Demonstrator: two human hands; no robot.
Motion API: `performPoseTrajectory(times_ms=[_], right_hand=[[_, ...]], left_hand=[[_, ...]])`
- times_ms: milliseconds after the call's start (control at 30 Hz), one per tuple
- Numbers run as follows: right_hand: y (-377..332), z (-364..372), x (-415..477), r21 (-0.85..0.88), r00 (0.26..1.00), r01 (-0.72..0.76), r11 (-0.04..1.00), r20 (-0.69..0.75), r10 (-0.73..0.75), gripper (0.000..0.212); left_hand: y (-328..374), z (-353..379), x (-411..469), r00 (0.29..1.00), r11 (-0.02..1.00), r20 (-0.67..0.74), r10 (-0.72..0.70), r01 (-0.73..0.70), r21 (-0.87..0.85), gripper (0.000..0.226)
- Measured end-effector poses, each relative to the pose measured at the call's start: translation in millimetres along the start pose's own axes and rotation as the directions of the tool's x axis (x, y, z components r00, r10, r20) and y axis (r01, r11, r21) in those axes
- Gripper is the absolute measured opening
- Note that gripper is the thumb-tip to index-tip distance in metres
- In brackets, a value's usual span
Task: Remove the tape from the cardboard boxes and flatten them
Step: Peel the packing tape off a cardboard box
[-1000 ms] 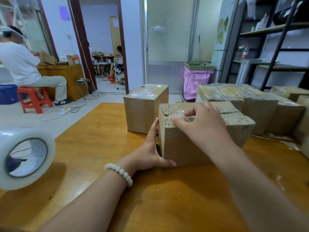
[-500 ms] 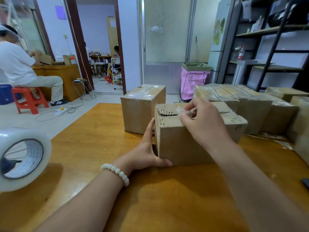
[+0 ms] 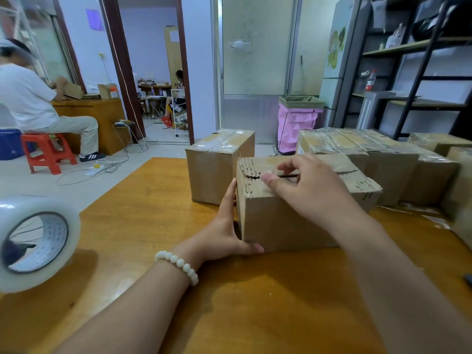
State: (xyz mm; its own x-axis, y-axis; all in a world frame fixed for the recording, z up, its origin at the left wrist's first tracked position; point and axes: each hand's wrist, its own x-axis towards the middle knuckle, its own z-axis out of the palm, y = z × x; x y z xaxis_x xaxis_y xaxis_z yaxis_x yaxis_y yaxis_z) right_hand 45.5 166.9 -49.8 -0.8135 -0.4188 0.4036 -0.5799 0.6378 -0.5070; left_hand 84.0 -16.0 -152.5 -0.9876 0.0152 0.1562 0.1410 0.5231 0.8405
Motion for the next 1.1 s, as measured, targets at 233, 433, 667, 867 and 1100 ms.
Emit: performPoseTrajectory(times_ms=[233,433,667,867,1100], right_hand=[[-17,-1,-9,-0.037,0.997,-0.073,0.997,0.002,0.073,0.048],[-11,-3,-8,0.179,0.995,-0.071,0.981,-0.061,0.083,0.019],[-7,1,-7,0.255,0.995,0.068,0.964,-0.090,-0.046,0.018],[-6,3,-5,0.295,0.990,0.139,0.945,-0.069,-0.124,0.017],[-8,9,-7,-0.127,0.993,0.006,0.992,-0.115,-0.021,0.039]], left_hand=[[5,9,-1,0.989,0.988,-0.050,0.142,-0.145,-0.059,0.140],[15,10,-3,0.939,0.964,-0.253,0.231,-0.256,-0.068,0.129],[13,-11,-13,0.931,0.958,-0.238,0.275,-0.288,-0.019,0.134],[16,-6,-14,0.883,0.924,-0.321,0.343,-0.379,-0.052,0.118],[13,-13,-14,0.796,0.887,-0.412,0.444,-0.455,0.076,0.096]])
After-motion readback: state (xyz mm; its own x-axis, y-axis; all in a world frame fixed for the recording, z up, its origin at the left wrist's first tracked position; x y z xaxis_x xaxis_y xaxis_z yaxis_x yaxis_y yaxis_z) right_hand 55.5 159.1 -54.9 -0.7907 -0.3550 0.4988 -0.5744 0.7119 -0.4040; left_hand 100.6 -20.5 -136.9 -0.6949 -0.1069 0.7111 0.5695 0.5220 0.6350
